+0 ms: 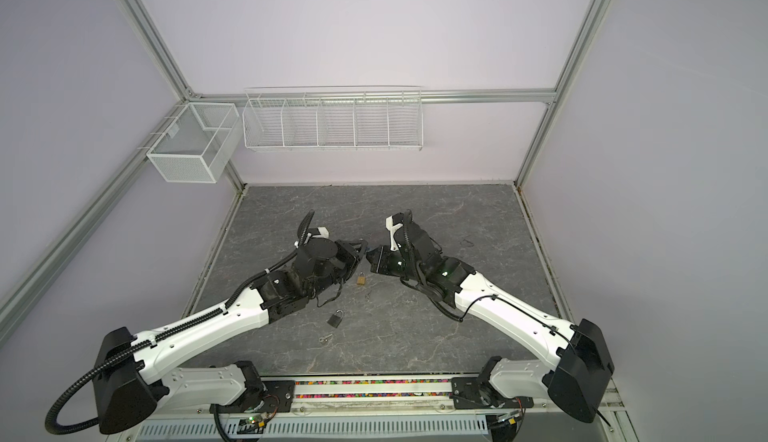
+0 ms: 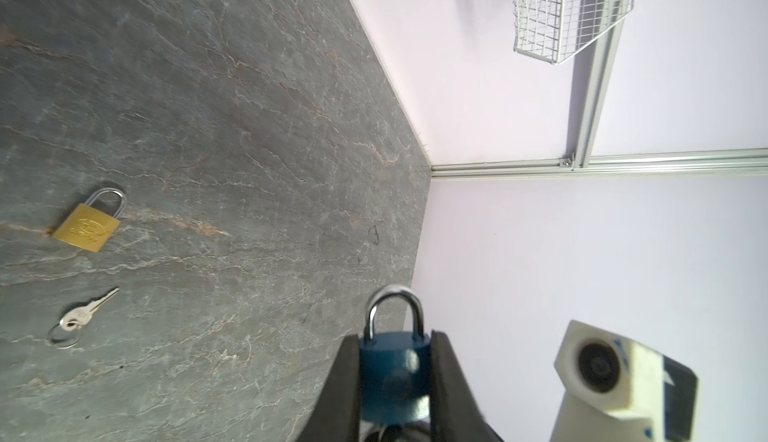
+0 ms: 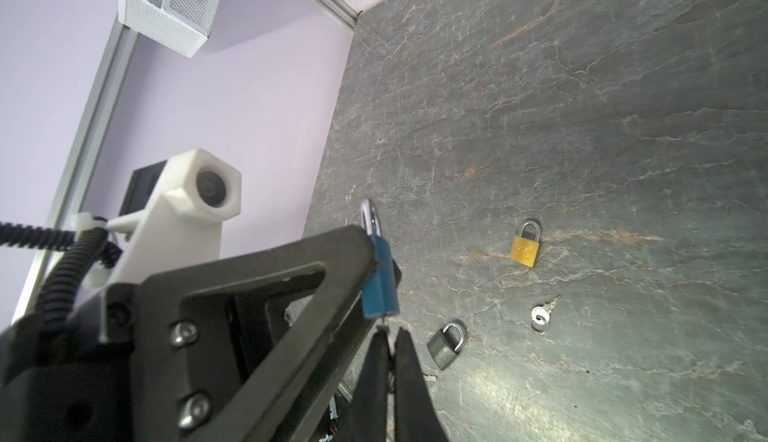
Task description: Unlock with the key
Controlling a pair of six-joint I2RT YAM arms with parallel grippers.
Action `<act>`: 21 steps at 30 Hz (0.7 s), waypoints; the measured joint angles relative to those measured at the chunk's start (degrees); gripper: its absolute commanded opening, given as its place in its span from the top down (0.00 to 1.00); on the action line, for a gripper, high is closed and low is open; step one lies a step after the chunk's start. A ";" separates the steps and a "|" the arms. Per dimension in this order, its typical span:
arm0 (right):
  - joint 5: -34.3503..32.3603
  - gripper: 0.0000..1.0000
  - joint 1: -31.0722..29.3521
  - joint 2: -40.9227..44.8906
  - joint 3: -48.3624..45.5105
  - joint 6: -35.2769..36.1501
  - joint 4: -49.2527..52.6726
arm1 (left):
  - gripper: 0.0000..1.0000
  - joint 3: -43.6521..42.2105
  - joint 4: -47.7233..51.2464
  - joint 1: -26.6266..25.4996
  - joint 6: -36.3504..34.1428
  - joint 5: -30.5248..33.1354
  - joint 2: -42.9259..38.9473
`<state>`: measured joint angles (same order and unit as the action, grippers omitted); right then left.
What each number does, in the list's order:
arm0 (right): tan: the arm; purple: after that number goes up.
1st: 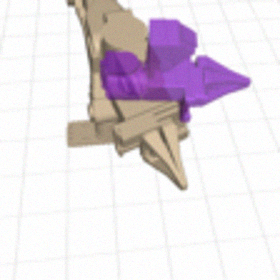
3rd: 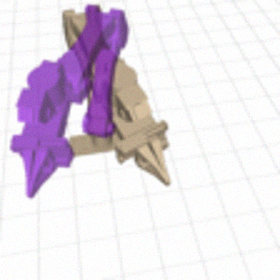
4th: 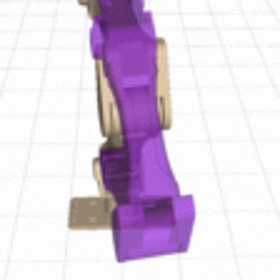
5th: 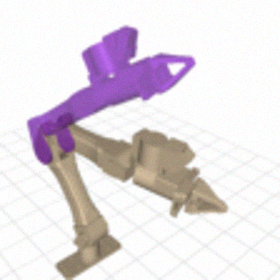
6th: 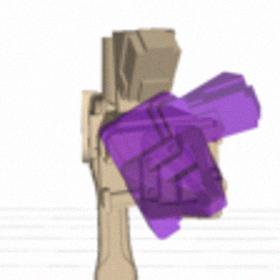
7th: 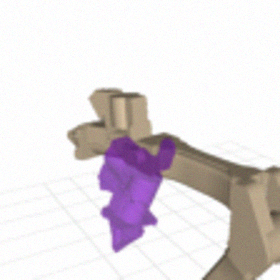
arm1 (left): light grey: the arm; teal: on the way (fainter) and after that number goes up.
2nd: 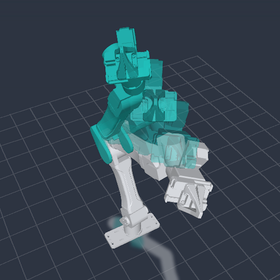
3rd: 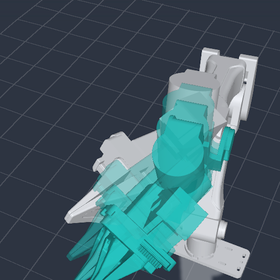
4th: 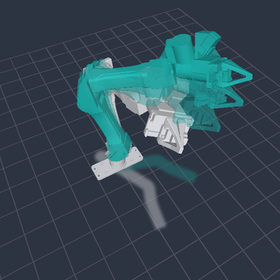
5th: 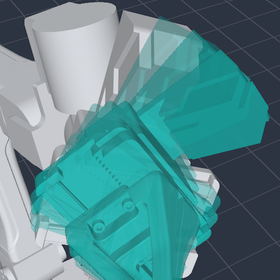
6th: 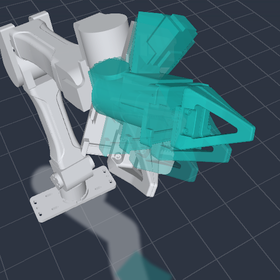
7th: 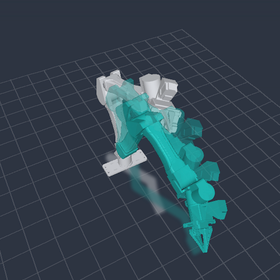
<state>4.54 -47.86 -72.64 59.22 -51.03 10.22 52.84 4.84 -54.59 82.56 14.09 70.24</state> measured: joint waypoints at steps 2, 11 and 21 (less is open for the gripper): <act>0.31 0.94 0.28 0.63 -0.09 -0.46 -0.26 | 1.00 -0.59 -1.84 0.02 -0.55 -0.42 -0.35; 3.19 0.93 1.68 3.72 -1.29 -3.04 -5.09 | 1.00 -1.66 -8.09 0.22 -3.74 -1.53 -2.67; 3.72 0.93 1.97 5.55 -1.25 -1.07 -5.68 | 1.00 -1.77 -10.49 0.22 -6.25 -2.78 -3.98</act>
<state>8.25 -45.89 -67.09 57.98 -52.10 4.54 51.07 -5.65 -54.37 76.31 11.31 66.26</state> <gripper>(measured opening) 0.067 0.215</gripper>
